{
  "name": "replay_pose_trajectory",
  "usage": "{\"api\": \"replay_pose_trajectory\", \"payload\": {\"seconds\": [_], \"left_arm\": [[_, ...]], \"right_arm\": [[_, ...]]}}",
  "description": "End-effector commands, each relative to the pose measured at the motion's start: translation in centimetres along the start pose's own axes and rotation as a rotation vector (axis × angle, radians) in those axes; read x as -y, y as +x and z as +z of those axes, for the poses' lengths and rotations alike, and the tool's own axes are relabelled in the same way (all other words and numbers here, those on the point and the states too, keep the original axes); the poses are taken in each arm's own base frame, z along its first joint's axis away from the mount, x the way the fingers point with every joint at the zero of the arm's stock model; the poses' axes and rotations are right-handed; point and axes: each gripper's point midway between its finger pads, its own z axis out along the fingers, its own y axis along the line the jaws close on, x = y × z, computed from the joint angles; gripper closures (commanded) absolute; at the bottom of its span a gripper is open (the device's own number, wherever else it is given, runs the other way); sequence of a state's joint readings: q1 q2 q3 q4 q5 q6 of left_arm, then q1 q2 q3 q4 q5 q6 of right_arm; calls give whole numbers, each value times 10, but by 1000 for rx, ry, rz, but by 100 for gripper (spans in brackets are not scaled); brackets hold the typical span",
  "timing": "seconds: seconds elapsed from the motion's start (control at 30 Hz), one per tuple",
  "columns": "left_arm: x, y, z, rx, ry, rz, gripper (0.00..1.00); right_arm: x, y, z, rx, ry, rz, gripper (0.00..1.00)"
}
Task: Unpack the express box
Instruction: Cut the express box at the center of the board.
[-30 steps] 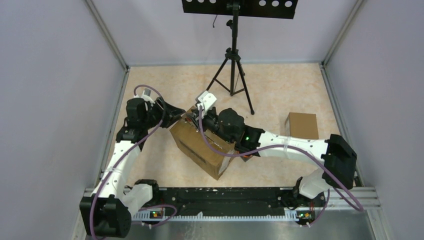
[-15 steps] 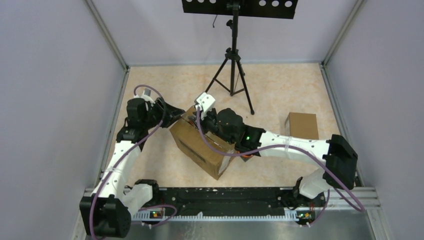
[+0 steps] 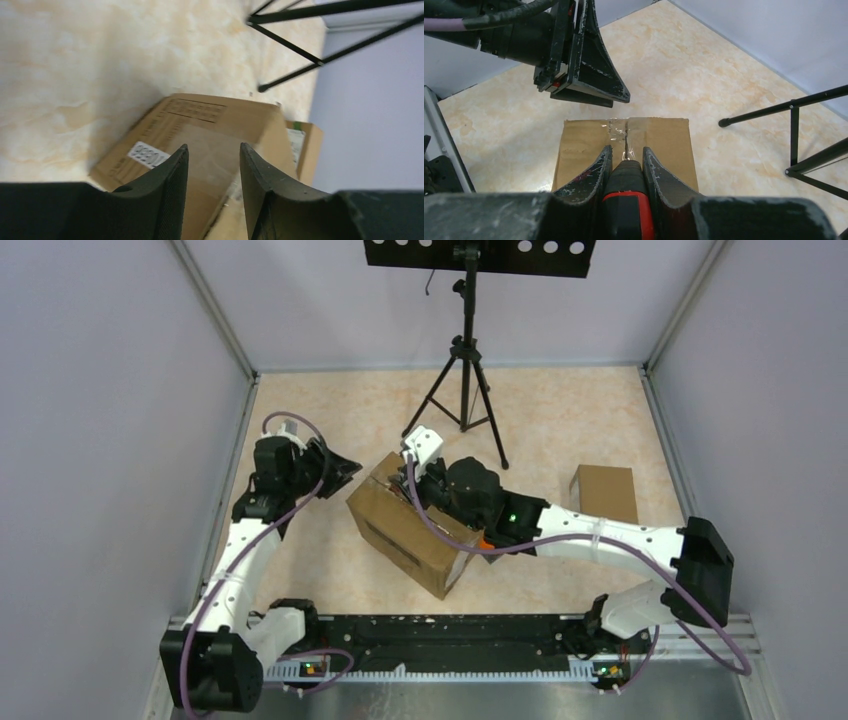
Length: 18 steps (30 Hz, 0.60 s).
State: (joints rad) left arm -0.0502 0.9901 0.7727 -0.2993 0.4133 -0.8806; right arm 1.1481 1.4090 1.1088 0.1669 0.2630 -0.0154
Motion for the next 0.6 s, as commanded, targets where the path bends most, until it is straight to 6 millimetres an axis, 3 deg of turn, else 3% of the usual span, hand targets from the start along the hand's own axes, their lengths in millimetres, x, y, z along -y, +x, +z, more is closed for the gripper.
{"api": "replay_pose_trajectory", "payload": {"seconds": [0.0, 0.33, 0.43, 0.57], "left_arm": [[-11, -24, -1, 60, -123, 66, 53], [73, -83, -15, 139, 6, 224, 41], [92, -72, -10, 66, 110, 191, 38], [93, -49, 4, -20, 218, 111, 34]], "right_arm": [[8, -14, -6, 51, 15, 6, 100], [13, -50, 34, 193, -1, 43, 100], [9, -56, 45, 215, -16, 45, 100], [8, -61, 48, 233, -20, 58, 100]]}}
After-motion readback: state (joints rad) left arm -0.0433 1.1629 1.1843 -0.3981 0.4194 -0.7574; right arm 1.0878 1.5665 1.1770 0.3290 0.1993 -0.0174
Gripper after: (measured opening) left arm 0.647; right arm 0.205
